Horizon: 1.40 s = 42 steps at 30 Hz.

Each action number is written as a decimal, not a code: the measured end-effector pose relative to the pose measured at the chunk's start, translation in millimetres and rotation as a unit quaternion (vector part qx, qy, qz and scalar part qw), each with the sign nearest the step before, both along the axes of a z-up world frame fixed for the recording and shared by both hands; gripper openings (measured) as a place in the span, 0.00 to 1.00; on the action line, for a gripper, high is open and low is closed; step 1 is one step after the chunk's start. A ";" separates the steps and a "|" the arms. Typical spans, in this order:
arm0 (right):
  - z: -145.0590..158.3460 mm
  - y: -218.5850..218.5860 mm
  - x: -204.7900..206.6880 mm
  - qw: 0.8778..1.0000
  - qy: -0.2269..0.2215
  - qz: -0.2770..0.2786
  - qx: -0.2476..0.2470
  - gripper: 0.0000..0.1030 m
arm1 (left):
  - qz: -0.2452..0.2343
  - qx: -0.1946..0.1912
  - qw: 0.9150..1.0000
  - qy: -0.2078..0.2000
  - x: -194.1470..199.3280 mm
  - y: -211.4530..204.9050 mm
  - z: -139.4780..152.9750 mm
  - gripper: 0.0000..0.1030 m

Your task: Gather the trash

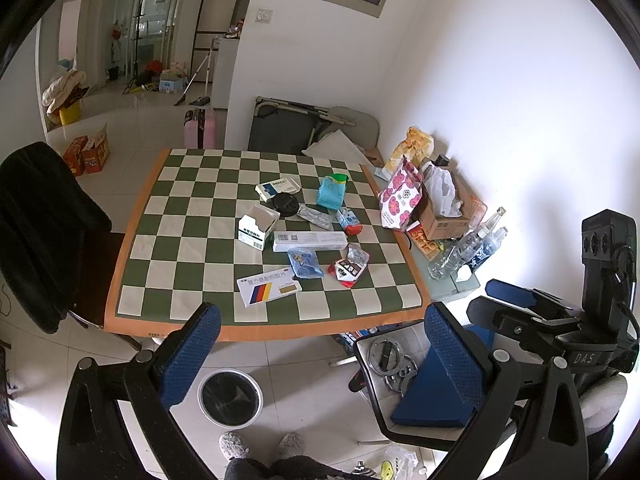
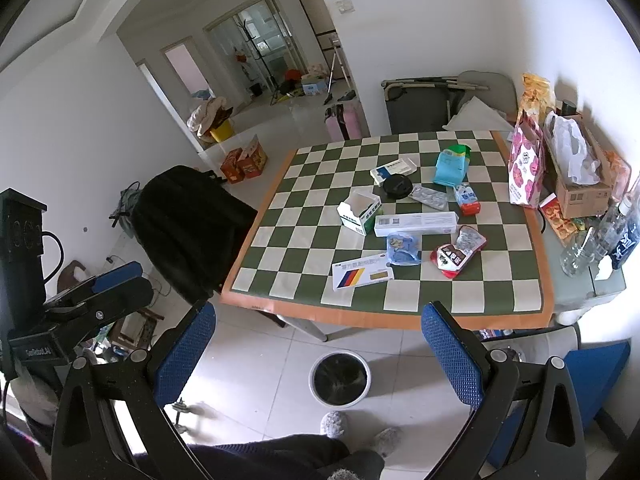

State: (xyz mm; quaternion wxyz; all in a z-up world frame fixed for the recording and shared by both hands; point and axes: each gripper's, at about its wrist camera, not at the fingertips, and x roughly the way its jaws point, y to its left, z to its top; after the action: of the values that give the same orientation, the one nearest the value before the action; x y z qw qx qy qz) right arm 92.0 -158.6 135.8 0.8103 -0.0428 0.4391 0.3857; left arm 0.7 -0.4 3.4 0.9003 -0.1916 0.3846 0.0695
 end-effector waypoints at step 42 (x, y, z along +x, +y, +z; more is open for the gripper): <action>0.5 -4.2 -0.2 1.000 -0.001 0.003 0.002 1.00 | 0.000 0.000 1.000 -0.001 -1.5 -4.2 -2.7 1.00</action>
State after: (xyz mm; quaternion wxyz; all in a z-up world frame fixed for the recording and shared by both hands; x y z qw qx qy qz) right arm 91.9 -162.8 136.3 0.8096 -0.0426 0.4376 0.3890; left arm -0.7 -4.5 0.7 0.9009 -0.1914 0.3833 0.0693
